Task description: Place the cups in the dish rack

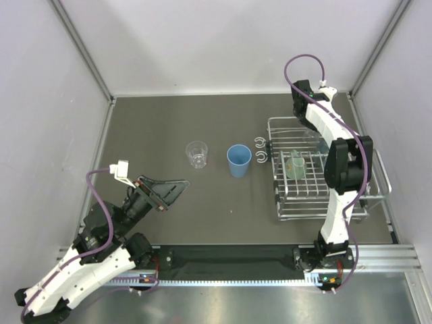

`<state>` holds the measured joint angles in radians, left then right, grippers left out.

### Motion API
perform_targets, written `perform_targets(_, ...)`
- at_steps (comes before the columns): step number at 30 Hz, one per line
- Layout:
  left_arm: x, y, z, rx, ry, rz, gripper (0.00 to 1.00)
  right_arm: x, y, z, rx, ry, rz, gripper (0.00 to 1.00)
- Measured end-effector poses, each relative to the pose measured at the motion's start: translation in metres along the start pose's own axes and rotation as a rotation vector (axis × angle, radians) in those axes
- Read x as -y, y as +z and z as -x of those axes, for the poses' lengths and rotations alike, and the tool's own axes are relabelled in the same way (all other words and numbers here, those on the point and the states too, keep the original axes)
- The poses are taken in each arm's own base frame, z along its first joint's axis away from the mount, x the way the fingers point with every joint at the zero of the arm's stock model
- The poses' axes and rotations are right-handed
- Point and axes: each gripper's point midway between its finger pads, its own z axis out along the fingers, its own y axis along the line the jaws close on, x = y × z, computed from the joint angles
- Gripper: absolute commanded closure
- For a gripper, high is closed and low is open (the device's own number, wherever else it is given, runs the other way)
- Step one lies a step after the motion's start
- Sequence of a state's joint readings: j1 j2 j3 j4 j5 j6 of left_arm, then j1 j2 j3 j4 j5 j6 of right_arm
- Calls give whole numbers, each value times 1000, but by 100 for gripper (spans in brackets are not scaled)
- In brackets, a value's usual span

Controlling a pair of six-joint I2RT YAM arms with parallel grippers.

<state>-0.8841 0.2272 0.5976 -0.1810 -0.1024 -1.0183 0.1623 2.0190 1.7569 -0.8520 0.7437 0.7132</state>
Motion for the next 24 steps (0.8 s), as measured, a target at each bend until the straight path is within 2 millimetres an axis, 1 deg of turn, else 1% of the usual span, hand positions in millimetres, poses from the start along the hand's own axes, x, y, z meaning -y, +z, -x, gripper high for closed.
perform_targets(4,0,0,0,0,0,0,12,-1,0,0,-3,0,3,72)
perform_targets(9,0,0,0,0,-1,0,12,-1,0,-1,-6,-1,6,62)
perform_targets(19,0,0,0,0,-1,0,12,-2,-1,-3,-14,-8,15,54)
perform_targets(21,0,0,0,0,-1,0,12,-3,-1,-3,-17,-8,17,50)
perform_targets(22,0,0,0,0,-1,0,12,-3,-1,-4,-18,-9,19,43)
perform_targets(24,0,0,0,0,-1,0,12,-3,-1,-4,-21,-11,21,43)
